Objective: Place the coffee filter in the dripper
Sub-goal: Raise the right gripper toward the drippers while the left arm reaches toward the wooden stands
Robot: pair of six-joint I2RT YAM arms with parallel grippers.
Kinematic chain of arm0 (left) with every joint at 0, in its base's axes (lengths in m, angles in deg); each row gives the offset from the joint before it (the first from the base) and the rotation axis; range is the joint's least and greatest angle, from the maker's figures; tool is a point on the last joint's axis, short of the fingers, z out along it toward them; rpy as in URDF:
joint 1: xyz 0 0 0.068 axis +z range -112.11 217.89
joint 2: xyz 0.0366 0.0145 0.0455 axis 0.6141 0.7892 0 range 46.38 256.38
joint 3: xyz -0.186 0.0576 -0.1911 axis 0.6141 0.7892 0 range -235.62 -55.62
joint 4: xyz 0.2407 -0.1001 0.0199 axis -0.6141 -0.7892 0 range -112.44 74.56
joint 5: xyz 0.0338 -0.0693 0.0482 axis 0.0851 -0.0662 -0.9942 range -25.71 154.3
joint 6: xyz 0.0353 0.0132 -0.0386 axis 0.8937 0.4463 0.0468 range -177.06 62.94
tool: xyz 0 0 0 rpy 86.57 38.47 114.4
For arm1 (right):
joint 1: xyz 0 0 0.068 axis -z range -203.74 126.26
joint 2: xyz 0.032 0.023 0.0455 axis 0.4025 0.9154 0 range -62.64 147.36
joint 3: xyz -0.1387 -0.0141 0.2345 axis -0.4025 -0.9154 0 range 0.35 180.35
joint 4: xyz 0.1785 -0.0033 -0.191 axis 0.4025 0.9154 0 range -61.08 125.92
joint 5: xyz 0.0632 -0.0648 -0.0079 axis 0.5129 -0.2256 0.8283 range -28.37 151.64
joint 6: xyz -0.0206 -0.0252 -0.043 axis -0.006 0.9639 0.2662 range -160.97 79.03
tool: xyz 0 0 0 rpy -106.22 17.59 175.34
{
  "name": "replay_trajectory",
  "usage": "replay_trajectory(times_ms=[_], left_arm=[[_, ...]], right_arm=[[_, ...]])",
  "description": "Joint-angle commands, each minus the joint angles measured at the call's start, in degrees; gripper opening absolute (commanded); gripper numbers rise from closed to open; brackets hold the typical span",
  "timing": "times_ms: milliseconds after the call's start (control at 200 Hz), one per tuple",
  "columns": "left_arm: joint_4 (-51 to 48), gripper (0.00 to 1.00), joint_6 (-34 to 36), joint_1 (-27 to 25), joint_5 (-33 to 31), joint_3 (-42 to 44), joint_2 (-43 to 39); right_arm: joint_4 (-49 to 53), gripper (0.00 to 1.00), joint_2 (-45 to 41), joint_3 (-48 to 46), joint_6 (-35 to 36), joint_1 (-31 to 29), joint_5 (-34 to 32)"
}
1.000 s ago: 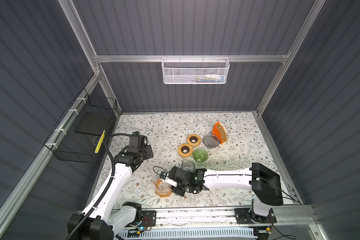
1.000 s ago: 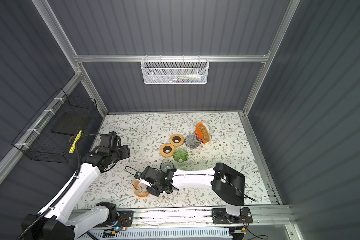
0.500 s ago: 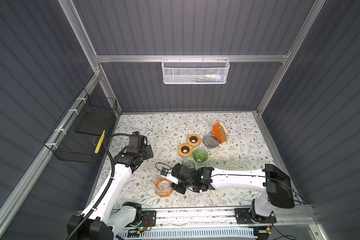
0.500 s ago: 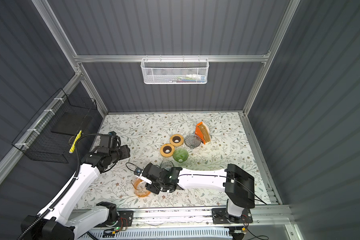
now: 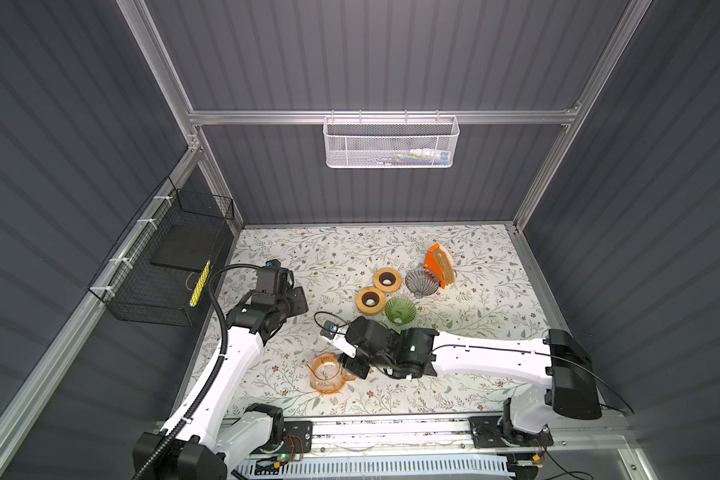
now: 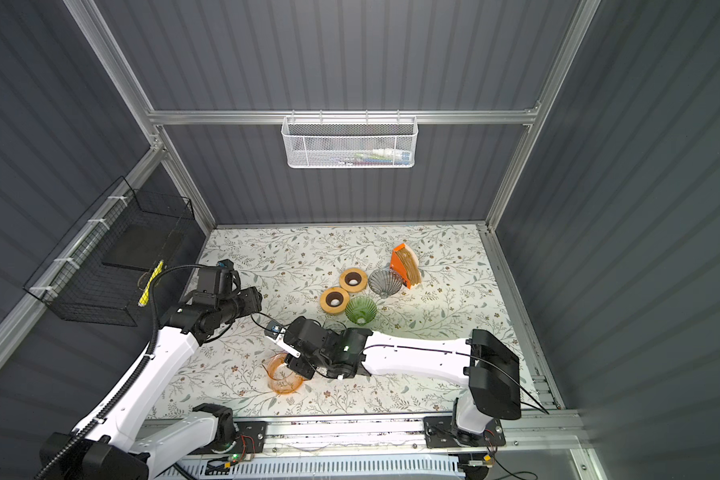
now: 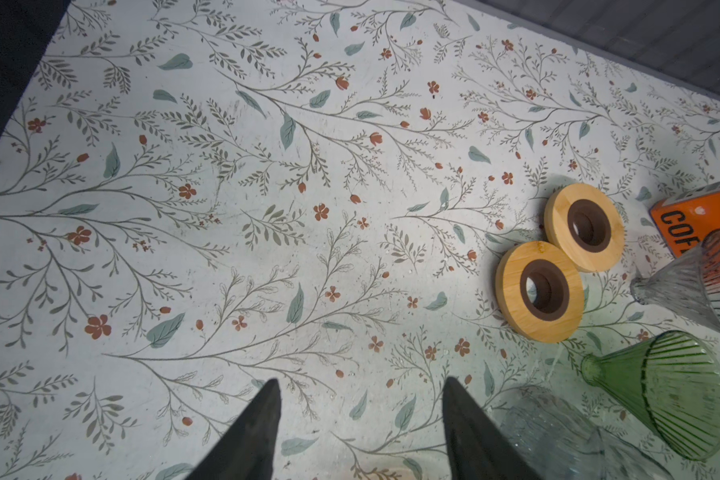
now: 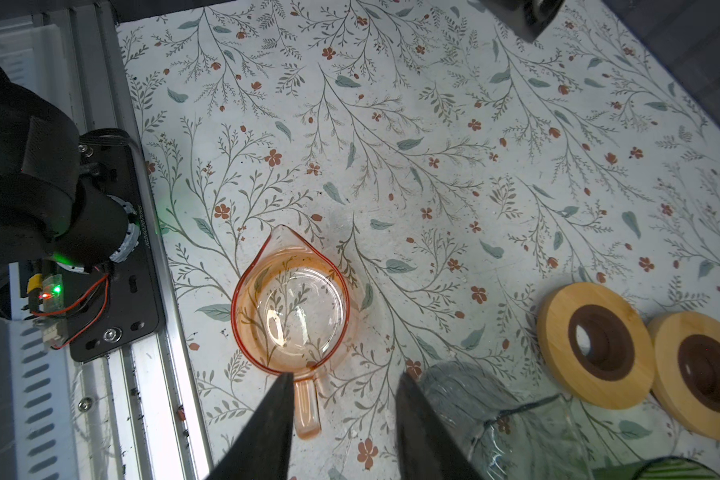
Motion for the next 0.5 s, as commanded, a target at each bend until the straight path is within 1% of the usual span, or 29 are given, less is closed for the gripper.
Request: replay_trajectory(times_ms=[0, 105, 210, 405, 495], left_arm=[[-0.14, 0.62, 2.09, -0.24, 1.81, -3.82, 0.68], [0.82, 0.62, 2.2, -0.24, 2.93, -4.41, 0.77], [1.38, 0.61, 2.02, -0.24, 4.59, -5.3, 1.92], [2.12, 0.6, 1.76, -0.24, 7.71, -6.07, 3.56], [2.29, 0.6, 1.92, -0.24, 8.91, -6.19, 4.24]], right_arm=[[0.1, 0.43, -2.5, 0.37, -1.78, 0.72, -0.75], [0.54, 0.43, -3.94, -0.41, -2.71, 1.57, -0.8], [-0.07, 0.43, -5.96, -1.88, -4.26, 3.42, 1.68], [-0.22, 0.43, -8.06, -3.18, -5.17, 5.81, 2.45], [0.76, 0.43, -8.63, -3.36, -6.61, 8.12, 4.54]])
